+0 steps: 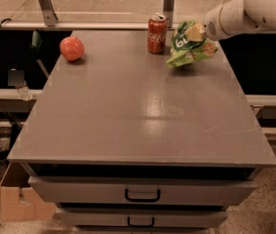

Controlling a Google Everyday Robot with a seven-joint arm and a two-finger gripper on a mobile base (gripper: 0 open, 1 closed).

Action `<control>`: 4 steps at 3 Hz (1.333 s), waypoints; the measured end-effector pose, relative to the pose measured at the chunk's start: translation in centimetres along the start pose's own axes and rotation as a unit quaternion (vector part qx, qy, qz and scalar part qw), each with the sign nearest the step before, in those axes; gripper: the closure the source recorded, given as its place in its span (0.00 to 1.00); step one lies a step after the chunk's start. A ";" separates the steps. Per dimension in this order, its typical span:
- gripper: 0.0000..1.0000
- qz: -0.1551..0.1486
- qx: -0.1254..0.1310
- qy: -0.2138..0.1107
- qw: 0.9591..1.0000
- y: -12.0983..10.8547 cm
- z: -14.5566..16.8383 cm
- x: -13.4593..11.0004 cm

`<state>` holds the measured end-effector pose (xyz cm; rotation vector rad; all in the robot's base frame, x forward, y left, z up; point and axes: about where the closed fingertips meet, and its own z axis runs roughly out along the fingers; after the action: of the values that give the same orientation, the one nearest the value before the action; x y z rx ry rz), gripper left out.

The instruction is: Move green rice chip bag near coke can

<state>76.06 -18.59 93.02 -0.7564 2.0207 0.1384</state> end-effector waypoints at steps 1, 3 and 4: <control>0.06 0.005 0.004 0.003 1.000 -0.4 0.7 0.4; 0.00 0.011 0.006 -0.015 1.000 -0.8 -2.5 -0.1; 0.00 -0.003 -0.010 -0.031 0.999 -0.2 -7.8 -0.5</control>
Offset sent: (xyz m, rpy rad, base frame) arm -0.0023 -0.0107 0.0048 0.0312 -0.0026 -0.0271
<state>70.59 -21.54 97.73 -0.7629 1.9610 0.1767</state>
